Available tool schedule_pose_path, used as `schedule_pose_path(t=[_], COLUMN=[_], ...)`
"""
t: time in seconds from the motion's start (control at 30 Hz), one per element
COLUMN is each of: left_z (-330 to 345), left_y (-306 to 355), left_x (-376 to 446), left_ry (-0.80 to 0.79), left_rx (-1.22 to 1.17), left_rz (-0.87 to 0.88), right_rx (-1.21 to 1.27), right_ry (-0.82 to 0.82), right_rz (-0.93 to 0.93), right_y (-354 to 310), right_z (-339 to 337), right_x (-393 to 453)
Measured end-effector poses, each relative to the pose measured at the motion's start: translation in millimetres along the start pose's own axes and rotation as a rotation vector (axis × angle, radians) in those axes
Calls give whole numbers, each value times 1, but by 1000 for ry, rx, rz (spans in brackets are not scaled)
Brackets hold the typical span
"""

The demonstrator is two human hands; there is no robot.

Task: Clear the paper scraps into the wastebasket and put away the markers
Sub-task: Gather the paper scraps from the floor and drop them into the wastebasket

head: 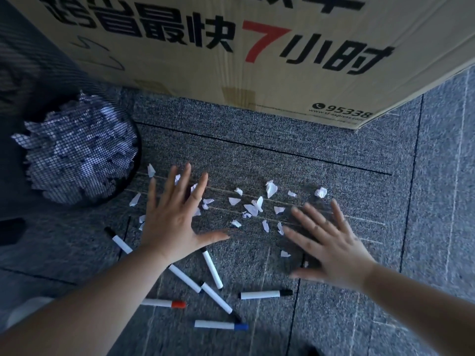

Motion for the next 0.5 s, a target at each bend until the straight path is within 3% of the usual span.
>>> schedule_pose_path(t=[0.2,0.37,0.5], left_z=[11,6,6], left_y=[-3,9,6], left_x=[9,16,13], left_ry=[33,140,185], left_rx=[-142,-291,-222], left_rz=[-37,31,106], right_rx=[30,112,100], right_ry=[79,95,181], right_rz=[168,-102,-118], right_y=[16,-21,-26], right_z=[-20,-23,-32], right_x=[66,111,110])
Point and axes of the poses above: each hand's wrist, its own x-axis towards the middle knuckle, its own z-axis out of the palm, y = z × x, the point moved 6 cm from there along x, towards the middle knuckle, and after that the axes turned 8 degrees about y, right-handed, at the moved point
